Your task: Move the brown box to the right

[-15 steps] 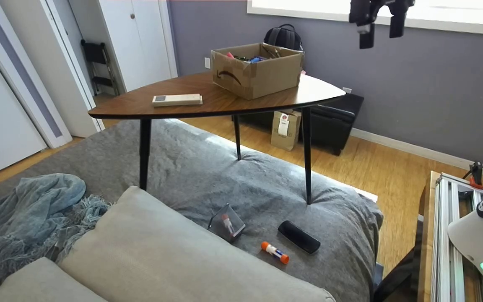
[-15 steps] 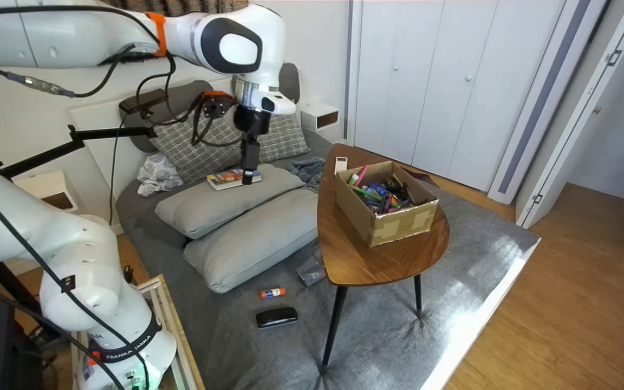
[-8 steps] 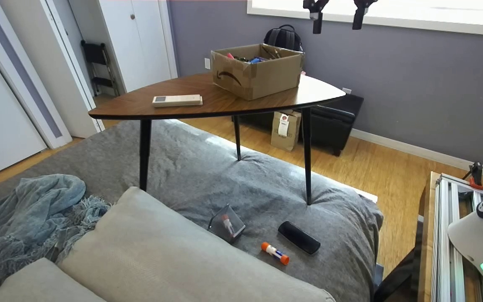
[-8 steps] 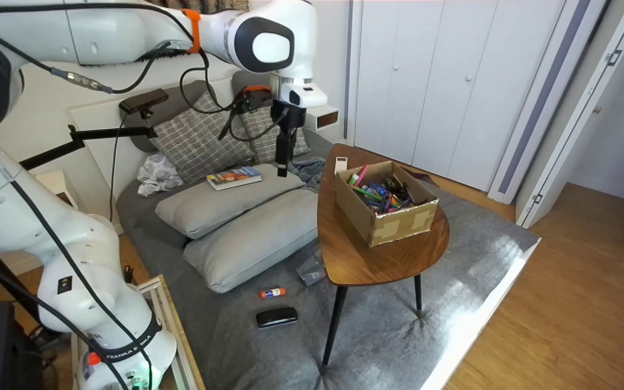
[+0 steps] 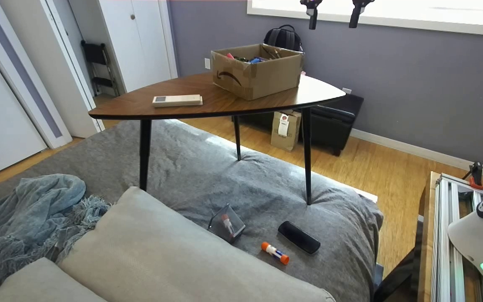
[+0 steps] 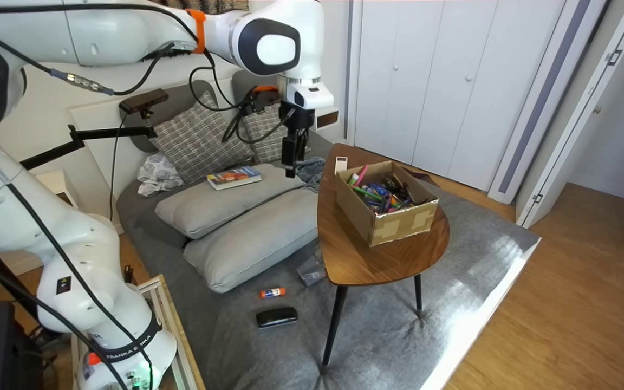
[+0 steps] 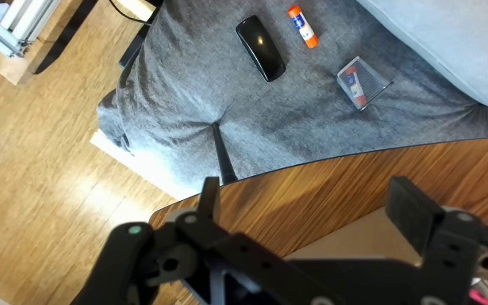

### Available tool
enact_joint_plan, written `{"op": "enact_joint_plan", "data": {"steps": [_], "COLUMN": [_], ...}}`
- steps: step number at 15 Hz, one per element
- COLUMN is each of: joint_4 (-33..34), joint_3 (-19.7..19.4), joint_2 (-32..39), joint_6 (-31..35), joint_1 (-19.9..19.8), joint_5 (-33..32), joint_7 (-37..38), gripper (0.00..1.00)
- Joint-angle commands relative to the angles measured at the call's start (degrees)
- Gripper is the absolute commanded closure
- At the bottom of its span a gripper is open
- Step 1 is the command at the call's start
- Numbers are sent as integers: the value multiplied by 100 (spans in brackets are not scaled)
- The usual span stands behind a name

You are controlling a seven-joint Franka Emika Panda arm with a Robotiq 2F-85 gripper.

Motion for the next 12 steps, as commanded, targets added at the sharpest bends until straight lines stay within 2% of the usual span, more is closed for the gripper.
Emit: {"op": "enact_joint_plan", "data": {"steps": [1, 3, 4, 12], "joint_4": [152, 217, 313, 546], "joint_3": [8, 20, 16, -222], "joint_2": [152, 380, 500, 1241], "joint_6": [-99, 325, 267, 1050], "joint_1": [17, -28, -25, 48], "joint_5": [-93, -79, -111, -490], "joint_7": [501, 1225, 1560, 3869], "gripper": [0, 0, 0, 0]}}
